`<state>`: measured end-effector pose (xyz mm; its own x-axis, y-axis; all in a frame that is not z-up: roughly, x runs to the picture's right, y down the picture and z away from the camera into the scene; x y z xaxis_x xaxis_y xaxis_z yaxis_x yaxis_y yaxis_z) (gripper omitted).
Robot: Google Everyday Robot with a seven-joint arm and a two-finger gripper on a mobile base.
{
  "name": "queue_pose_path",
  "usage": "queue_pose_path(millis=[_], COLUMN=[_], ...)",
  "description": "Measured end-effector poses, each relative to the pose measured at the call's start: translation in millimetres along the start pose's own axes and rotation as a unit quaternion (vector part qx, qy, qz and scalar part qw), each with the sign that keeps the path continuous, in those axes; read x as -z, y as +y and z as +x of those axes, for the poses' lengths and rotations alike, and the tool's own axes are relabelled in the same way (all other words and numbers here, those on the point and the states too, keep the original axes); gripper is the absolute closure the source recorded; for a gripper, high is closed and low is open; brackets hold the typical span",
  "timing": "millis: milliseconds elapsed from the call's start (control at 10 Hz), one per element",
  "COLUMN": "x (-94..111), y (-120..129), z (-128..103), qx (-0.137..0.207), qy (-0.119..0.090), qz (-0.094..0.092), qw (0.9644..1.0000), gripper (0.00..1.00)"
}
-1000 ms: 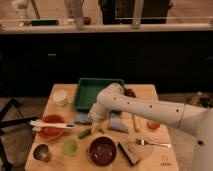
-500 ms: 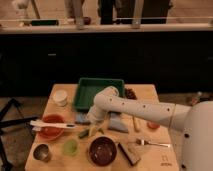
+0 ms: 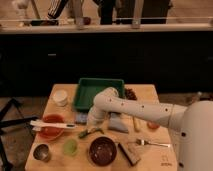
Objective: Place pepper in plastic cup
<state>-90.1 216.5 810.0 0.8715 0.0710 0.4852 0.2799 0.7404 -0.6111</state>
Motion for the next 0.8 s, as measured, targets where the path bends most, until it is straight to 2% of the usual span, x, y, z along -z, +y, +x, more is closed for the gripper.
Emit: queue_pose_path(millis=[700,800], x=[-4.4,-6.7], y=[4.3,4.1], z=[12.8,16.4], qx=[-0.013,-0.014], qy=[-0.002,-0.001], qz=[-0.007,-0.011], qw=[0.9999,0.9998], gripper=[0.57,0.55])
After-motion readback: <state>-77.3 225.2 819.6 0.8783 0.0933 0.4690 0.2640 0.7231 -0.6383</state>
